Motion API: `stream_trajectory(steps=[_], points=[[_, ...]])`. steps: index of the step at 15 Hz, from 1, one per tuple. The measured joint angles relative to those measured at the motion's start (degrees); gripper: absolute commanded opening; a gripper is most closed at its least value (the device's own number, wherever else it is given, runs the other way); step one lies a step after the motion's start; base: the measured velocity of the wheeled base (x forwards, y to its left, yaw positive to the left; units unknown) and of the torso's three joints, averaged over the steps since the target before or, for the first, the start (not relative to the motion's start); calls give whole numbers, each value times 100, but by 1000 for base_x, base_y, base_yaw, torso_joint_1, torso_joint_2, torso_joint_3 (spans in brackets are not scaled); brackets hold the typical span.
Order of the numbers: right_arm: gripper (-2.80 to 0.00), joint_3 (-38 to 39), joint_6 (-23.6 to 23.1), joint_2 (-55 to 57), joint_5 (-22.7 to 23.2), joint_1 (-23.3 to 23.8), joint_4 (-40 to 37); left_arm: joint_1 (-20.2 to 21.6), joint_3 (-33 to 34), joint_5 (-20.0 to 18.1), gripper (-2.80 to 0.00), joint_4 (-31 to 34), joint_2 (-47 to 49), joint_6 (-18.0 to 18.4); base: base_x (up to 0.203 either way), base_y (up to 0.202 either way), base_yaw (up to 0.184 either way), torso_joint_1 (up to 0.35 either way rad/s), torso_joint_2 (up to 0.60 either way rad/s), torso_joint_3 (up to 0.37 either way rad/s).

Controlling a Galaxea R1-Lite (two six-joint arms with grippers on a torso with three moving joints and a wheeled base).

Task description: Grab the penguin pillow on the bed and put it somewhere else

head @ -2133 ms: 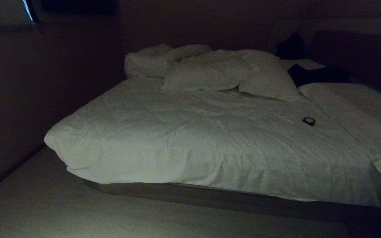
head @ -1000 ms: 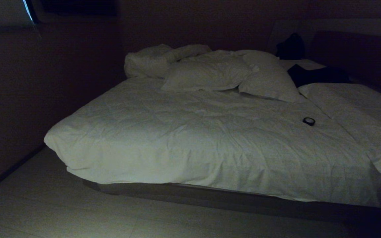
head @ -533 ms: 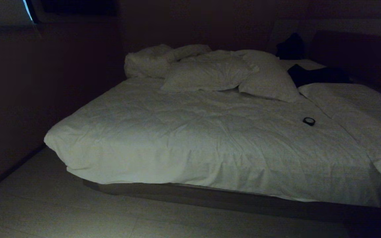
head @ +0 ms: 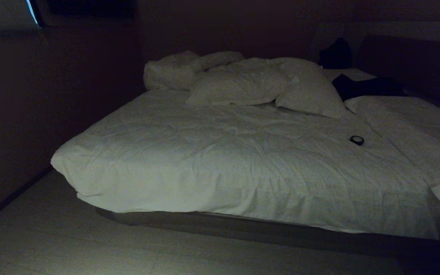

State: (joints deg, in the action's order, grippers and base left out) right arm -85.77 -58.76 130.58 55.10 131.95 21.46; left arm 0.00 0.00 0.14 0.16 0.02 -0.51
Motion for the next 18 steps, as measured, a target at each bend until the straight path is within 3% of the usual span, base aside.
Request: stream_trajectory(steps=[18], points=[[0,176,61,-737,280,20,1,0,0,0,-280,-2,0,0,0,0,0,0,0,0]])
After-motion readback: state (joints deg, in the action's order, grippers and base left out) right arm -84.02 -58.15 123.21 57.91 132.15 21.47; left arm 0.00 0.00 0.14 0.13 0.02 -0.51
